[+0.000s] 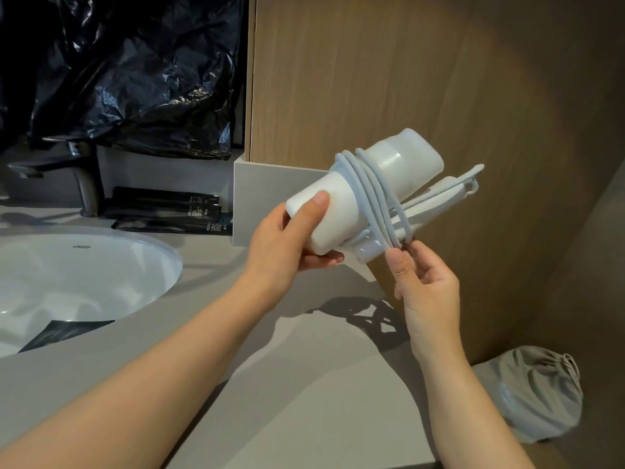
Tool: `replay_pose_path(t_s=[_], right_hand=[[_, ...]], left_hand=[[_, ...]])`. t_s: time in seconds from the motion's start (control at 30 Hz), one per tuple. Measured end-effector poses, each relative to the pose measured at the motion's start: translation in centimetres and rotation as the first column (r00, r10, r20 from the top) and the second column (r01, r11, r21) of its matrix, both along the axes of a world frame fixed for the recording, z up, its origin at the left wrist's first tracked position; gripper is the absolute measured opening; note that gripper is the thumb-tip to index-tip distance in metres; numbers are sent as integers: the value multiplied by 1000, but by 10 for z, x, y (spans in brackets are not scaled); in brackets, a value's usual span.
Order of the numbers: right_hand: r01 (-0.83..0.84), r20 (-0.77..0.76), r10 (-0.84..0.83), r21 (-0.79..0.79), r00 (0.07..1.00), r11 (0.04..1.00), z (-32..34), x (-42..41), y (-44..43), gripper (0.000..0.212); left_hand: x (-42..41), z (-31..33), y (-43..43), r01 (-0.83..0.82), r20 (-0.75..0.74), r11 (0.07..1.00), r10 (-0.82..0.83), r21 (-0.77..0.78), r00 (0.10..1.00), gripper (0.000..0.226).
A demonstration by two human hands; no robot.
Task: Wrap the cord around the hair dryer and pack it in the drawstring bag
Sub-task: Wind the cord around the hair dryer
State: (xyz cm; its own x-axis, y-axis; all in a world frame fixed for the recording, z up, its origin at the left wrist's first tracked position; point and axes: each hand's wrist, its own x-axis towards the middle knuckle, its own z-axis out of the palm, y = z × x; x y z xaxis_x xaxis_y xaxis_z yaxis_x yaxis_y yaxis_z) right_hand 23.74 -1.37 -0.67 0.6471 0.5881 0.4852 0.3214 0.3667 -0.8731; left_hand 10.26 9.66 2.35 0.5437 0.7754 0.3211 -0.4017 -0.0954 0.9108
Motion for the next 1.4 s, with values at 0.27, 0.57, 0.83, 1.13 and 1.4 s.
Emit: replay_pose_path(t_s=[0.27,0.57,0.83,1.13,1.4], right_hand=[[28,7,-28,-4,1000,1000,-2,1,3,26],[104,-50,-100,65,994,993,-2,4,2,33],[-9,-62,15,93,998,996,-3,3,2,38],[-169,-26,168,-19,985,985,-7,4,2,52],[-178,-135,169,-60,976,982,-6,7,1,36]], left_hand=[[2,0,-1,-34,-50,999,35,29,998,34],[3,-11,-4,-199,-174,821,338,536,925,62],[3,-9,3,-51,-91,997,46,-53,995,35],[7,-12,1,-10,-50,996,6,-89,999,49],[3,-10,6,117,-155,985,-136,-124,979,38]])
